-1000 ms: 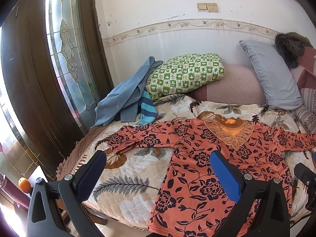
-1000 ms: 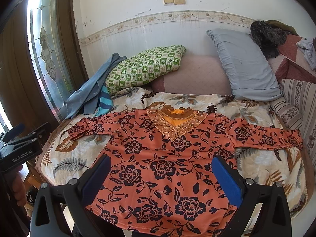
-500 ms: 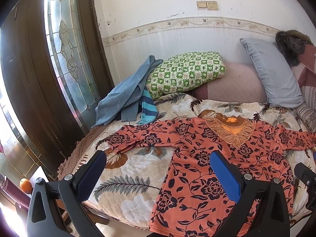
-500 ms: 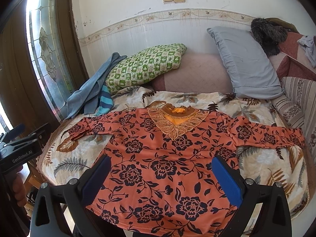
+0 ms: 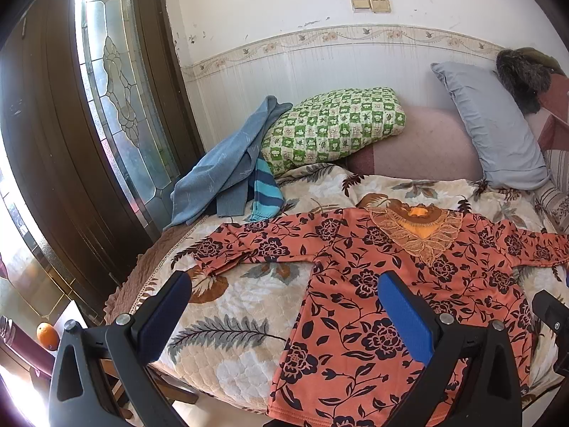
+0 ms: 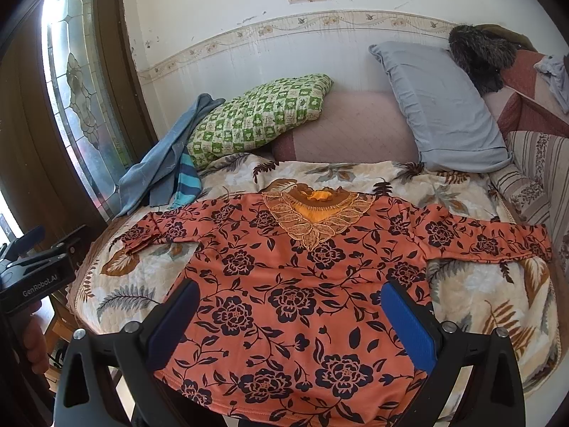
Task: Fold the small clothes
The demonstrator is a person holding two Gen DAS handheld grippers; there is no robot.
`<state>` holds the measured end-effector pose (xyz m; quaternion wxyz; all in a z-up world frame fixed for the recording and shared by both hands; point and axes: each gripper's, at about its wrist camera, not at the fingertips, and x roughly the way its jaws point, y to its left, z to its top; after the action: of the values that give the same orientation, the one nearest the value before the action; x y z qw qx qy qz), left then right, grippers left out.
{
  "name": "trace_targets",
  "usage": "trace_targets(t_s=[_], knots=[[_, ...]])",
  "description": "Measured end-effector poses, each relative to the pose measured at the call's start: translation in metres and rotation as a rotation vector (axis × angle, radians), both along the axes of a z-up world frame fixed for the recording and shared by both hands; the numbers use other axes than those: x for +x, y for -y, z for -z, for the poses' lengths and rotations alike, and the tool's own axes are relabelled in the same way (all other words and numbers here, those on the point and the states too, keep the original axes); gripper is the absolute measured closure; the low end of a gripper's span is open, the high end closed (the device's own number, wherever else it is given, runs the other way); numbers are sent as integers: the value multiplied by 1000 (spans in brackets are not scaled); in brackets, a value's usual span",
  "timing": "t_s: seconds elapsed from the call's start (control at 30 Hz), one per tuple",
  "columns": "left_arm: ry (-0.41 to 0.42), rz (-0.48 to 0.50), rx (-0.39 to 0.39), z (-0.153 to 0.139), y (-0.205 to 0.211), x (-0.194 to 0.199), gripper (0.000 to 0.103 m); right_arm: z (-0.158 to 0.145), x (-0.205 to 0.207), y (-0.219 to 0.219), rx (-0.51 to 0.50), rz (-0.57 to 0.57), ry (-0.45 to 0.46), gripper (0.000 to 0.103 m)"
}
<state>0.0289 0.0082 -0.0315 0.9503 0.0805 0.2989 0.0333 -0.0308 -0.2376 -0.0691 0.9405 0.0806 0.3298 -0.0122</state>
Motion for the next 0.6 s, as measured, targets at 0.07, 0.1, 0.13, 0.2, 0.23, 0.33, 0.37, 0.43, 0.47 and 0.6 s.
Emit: trace_targets(t_s=[0.07,0.1,0.13,0.2,0.23,0.33,0.37,0.43,0.47,0.6], knots=[[-7,0,6,2,3,3,0,3,1,2,7,2,-7,0],[-12,1,9,4,4,4,0,5,2,4,14,4,-11,0],[-19,2,12,6,5,6,0,7,5,10,23,7,-18,0],[-38,7,16,11,10,11,0,12,8,19,37,17,-30,0],[-52,12,16,14,12,14,0,15,8,23,41,23,-36,0],[-158,55,-35,33,20,26,0,26,12,44,56,55,-54,0],[-225,72,-75,44,22,32,0,31,14,56,63,69,-62,0],[-351,104,-142,71,27,41,0,46,18,84,82,113,-78,0],[-400,108,-152,85,32,43,0,53,21,100,93,141,-89,0],[-586,59,-128,139,53,48,0,94,34,192,151,325,-118,0]])
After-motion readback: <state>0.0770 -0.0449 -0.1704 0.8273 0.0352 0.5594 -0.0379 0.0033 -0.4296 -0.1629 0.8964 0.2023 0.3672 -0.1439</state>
